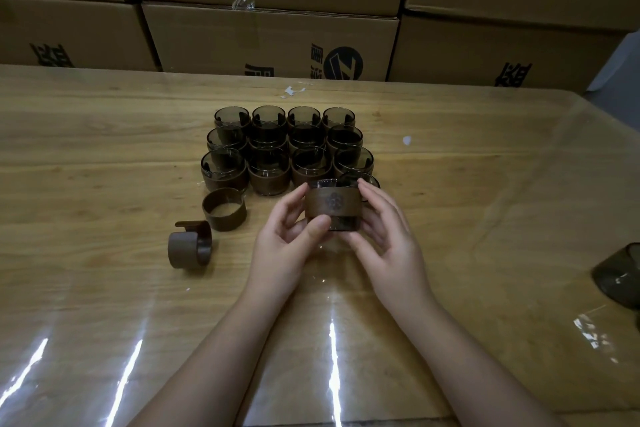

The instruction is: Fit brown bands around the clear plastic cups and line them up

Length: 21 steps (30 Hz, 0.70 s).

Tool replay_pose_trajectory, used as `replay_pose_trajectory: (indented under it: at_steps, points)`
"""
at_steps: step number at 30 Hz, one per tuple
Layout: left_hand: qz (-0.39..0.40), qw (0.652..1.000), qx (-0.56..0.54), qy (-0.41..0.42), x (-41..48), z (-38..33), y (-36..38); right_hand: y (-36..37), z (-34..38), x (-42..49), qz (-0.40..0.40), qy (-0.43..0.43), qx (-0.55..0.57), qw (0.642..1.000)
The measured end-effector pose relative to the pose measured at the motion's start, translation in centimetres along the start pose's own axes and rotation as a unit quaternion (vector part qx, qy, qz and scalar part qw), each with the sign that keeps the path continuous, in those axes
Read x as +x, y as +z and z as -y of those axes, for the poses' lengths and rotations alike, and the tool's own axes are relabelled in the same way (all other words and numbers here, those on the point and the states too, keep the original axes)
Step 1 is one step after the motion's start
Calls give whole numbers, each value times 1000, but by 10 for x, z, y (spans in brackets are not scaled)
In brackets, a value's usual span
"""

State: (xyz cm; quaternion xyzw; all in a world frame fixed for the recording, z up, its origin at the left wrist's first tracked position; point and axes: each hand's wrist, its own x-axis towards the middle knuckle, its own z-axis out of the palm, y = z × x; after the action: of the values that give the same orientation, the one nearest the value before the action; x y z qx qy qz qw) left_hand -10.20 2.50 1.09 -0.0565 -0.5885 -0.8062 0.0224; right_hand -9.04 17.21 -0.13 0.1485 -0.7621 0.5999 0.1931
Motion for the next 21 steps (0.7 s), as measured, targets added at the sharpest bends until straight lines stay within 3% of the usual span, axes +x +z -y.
replay_pose_trajectory:
  at_steps: [21]
  points:
    - [-21,999,26,31,-2,1,-1,3,2,-2,-28,-28,-71,997]
